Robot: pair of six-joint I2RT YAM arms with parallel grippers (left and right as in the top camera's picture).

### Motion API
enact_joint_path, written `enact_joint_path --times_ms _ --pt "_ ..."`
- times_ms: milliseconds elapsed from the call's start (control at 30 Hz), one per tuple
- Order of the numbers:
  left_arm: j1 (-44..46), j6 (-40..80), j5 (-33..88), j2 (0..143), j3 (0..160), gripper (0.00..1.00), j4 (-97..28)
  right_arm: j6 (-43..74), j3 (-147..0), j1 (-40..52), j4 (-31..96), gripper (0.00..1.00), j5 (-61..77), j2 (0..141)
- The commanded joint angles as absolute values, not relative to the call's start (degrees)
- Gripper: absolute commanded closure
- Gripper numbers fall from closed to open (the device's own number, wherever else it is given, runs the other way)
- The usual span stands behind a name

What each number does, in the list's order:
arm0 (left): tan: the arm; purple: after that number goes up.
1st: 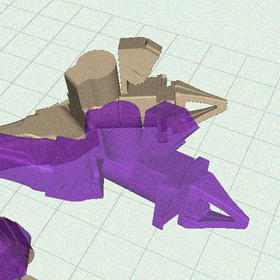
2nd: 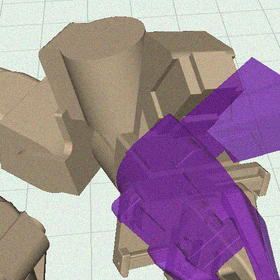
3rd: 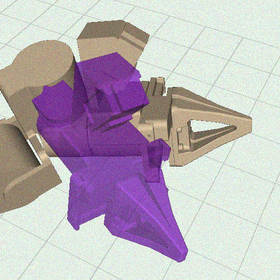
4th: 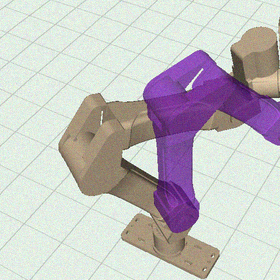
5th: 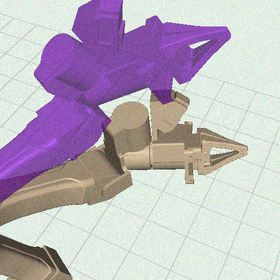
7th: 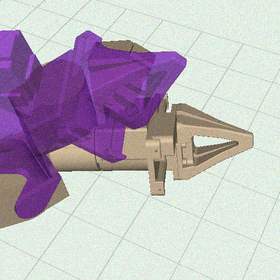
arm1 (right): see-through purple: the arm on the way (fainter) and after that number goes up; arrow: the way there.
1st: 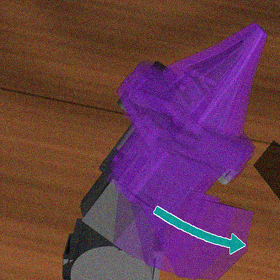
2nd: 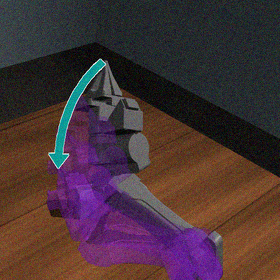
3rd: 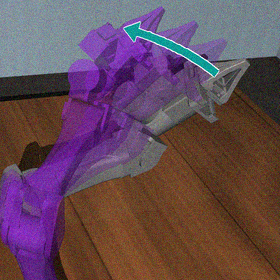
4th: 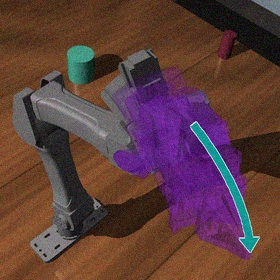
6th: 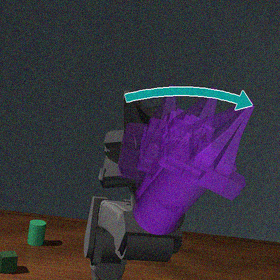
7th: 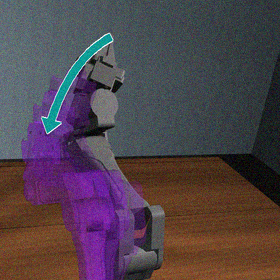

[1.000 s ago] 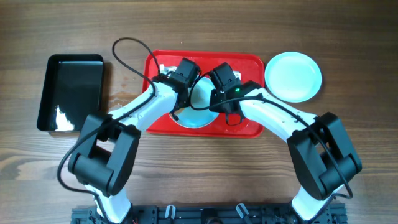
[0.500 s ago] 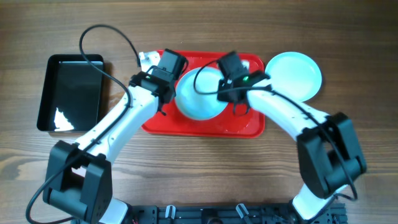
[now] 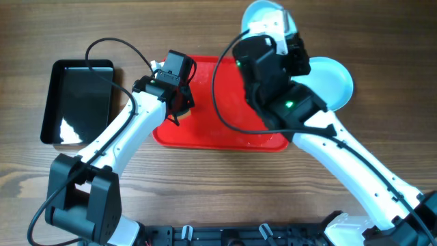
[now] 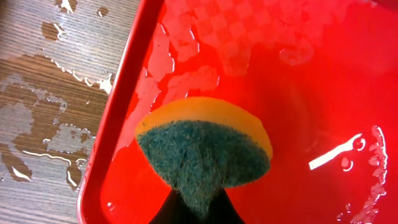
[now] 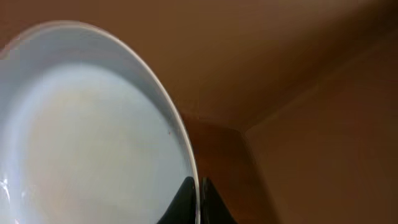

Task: Clean dirty plates on tray and stack at the side
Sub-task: 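Lift the plate with the right gripper and stack it on the table plates, then move the sponge with the left gripper into the black tray and release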

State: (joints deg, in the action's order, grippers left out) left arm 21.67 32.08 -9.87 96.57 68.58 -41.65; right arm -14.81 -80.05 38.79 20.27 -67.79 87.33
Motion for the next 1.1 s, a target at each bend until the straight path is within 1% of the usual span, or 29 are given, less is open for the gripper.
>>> enact_joint_path --times_ms 0,33,133,233,267,300,333,367,400,433,467,500,533,633,700,767,867,967,1067 --pt "21.41 32.21 -9.21 96.88 68.25 0.96 -41.50 -33.21 -81.01 40.18 11.22 0.95 -82.00 87.99" --pt "21.41 32.21 -9.21 96.88 68.25 0.96 -41.52 -33.26 -80.99 40.18 9.58 0.96 -83.00 87.96" --pt "21.41 32.18 -9.21 96.88 68.25 0.96 -41.60 -29.39 -80.47 39.79 11.38 0.96 -83.00 87.99" --pt "21.41 32.21 -9.21 96.88 68.25 0.96 -41.58 -11.25 -79.13 37.30 24.64 0.96 -73.47 87.99" --pt "21.41 32.18 -9.21 96.88 68.25 0.96 -41.58 -2.57 -79.13 36.49 32.38 0.96 -65.69 87.99" --pt "21.41 32.21 -9.21 96.88 68.25 0.96 -41.58 6.72 -79.13 35.03 39.20 0.95 -54.04 87.99" --pt "21.41 32.21 -9.21 96.88 68.25 0.96 -41.54 15.81 -79.13 32.82 43.24 0.96 -42.70 87.99" --pt "21.41 32.21 -9.19 96.88 68.25 0.96 -41.41 21.91 -79.13 30.74 44.77 0.96 -33.93 87.99" --pt "21.41 32.21 -9.19 96.88 68.25 0.96 -41.36 25.78 -79.13 28.42 44.86 0.96 -24.47 87.99" --pt "21.41 32.21 -9.19 96.88 68.25 0.96 -41.41 27.62 -79.13 24.36 42.28 0.96 -7.94 87.99" --pt "21.41 32.21 -9.19 96.88 68.25 0.96 -41.45 26.94 -79.13 21.82 40.38 0.96 1.28 87.99" --pt "21.41 32.21 -9.19 96.88 68.25 0.96 -41.52 26.96 -79.13 19.35 39.88 0.96 6.68 87.99" --pt "21.41 32.21 -9.19 96.88 68.25 0.96 -41.56 26.98 -79.13 16.67 40.69 0.96 7.68 87.99" --pt "21.41 32.21 -9.19 96.88 68.25 0.96 -41.58 26.50 -78.65 7.57 45.34 0.96 4.58 88.60" --pt "21.41 32.21 -9.19 96.88 68.25 0.96 -41.58 25.04 -76.29 0.56 45.43 0.95 4.54 89.06" --pt "21.41 32.21 -9.19 96.88 68.25 0.96 -41.58 24.60 -72.58 -6.28 43.64 0.96 5.58 89.47" --pt "21.41 32.21 -9.19 96.88 68.25 0.96 -41.56 21.91 -65.21 -14.20 36.18 0.95 7.92 91.42" --pt "21.41 32.21 -9.19 96.88 68.25 0.96 -41.56 22.63 -63.20 -15.46 32.03 0.96 7.25 94.54" --pt "21.41 32.21 -9.19 96.88 68.25 0.96 -41.58 25.76 -63.20 -15.57 30.59 0.96 2.11 98.59"
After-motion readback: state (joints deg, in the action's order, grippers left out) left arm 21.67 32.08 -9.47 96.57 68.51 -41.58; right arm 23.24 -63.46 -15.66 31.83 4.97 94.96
